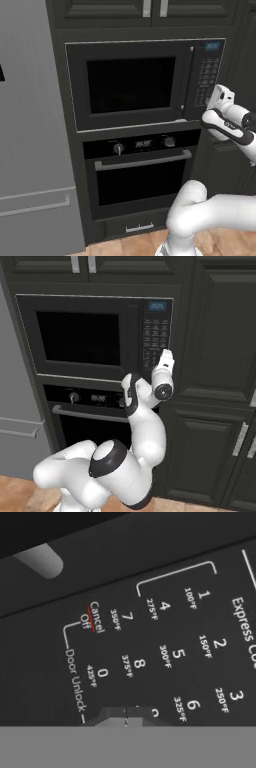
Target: Pick the potato from the sink and place it in the bowl. Then pick the bowl and place it in the microwave. Then close the microwave door and press the start button.
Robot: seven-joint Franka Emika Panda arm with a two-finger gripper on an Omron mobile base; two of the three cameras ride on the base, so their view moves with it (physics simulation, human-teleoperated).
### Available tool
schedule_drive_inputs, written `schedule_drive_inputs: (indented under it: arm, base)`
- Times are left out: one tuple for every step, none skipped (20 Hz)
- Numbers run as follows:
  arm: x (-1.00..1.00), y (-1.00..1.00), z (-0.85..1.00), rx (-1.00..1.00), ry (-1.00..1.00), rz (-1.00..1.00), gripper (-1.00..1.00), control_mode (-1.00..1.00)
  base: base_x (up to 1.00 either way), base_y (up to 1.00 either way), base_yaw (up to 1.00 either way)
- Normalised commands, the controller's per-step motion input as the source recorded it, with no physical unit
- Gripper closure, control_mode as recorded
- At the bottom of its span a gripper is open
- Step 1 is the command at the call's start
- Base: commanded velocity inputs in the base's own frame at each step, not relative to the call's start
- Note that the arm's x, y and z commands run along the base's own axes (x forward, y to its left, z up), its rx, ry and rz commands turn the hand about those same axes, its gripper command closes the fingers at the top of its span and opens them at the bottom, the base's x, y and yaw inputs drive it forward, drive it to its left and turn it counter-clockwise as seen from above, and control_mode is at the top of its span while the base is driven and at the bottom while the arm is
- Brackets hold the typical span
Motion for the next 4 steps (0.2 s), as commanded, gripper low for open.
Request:
schedule_drive_inputs:
  arm:
    - [0.00,0.00,0.00,0.00,0.00,0.00,1.00,-1.00]
    - [0.00,0.00,0.00,0.00,0.00,0.00,1.00,-1.00]
    - [0.00,0.00,0.00,0.00,0.00,0.00,1.00,-1.00]
    - [0.00,0.00,0.00,0.00,0.00,0.00,1.00,-1.00]
  base:
    - [0.00,0.00,0.00]
    - [0.00,0.00,0.00]
    - [0.00,0.00,0.00]
    - [0.00,0.00,0.00]
